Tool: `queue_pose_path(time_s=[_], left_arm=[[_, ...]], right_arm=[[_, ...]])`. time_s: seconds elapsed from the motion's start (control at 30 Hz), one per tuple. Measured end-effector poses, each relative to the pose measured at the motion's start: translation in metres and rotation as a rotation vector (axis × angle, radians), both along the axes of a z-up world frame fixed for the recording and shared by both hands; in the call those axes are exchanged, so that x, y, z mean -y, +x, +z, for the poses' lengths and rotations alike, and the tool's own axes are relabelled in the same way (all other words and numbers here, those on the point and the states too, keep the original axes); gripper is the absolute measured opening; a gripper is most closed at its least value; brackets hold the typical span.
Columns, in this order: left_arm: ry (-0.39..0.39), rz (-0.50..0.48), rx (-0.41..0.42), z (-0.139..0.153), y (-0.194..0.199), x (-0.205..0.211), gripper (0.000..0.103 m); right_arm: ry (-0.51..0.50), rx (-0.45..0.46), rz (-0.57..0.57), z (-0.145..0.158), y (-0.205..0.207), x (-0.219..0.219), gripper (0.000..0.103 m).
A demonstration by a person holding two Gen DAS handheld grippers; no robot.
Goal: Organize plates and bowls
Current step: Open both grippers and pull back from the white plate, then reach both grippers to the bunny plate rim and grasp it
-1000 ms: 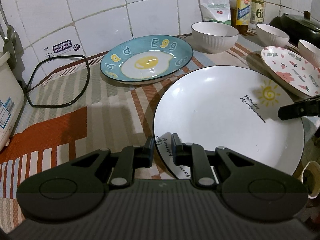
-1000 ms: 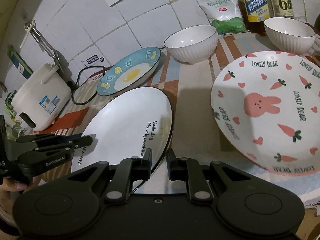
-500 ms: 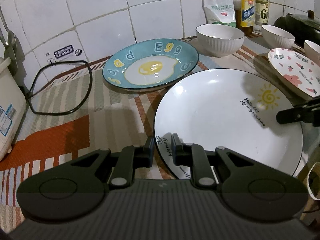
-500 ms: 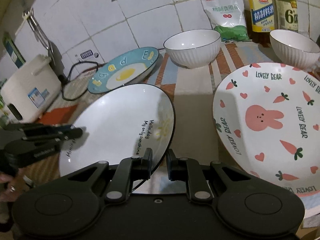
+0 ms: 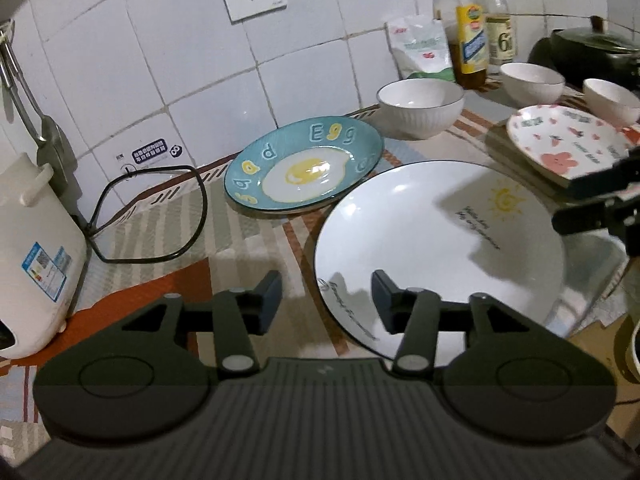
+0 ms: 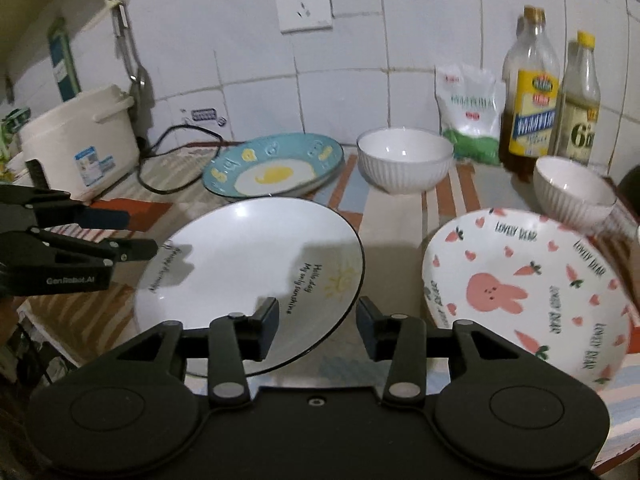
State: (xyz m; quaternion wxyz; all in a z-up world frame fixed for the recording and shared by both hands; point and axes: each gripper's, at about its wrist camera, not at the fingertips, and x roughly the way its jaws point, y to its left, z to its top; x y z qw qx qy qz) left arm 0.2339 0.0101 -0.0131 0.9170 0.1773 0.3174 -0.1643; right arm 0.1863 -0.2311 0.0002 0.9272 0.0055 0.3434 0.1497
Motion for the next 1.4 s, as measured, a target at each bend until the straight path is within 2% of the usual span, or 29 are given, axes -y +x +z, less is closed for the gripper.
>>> queue_pose_path(time_s=[0.33, 0.63, 0.87, 1.0, 1.13, 1.2, 1.4], left_arm=[[0.007, -0.048, 0.045, 0.039, -0.056, -0.004, 0.068], [0.003, -0.108, 0.076, 0.064, -0.1, 0.004, 0.083], [0.001, -0.19, 0.072, 0.072, -0.124, 0.028, 0.092], [-0.007, -0.238, 0.072, 0.074, -0.13, 0.048, 0.093], [-0.025, -0.29, 0.061, 0.074, -0.131, 0.071, 0.095], [-0.041, -0.311, 0.061, 0.073, -0.129, 0.083, 0.096], [-0.089, -0.357, 0.047, 0.064, -0.116, 0.124, 0.099]], right_arm=[[-0.054, 0.116, 0.043, 0.051, -0.061, 0.015, 0.064], [-0.091, 0.175, 0.064, 0.071, -0.104, 0.032, 0.069], [-0.078, 0.198, 0.069, 0.076, -0.133, 0.058, 0.073], [-0.067, 0.207, 0.045, 0.074, -0.143, 0.077, 0.074], [-0.054, 0.216, 0.016, 0.069, -0.149, 0.1, 0.077], [-0.049, 0.228, 0.001, 0.066, -0.151, 0.112, 0.086], [-0.008, 0.255, -0.031, 0.052, -0.149, 0.147, 0.086]])
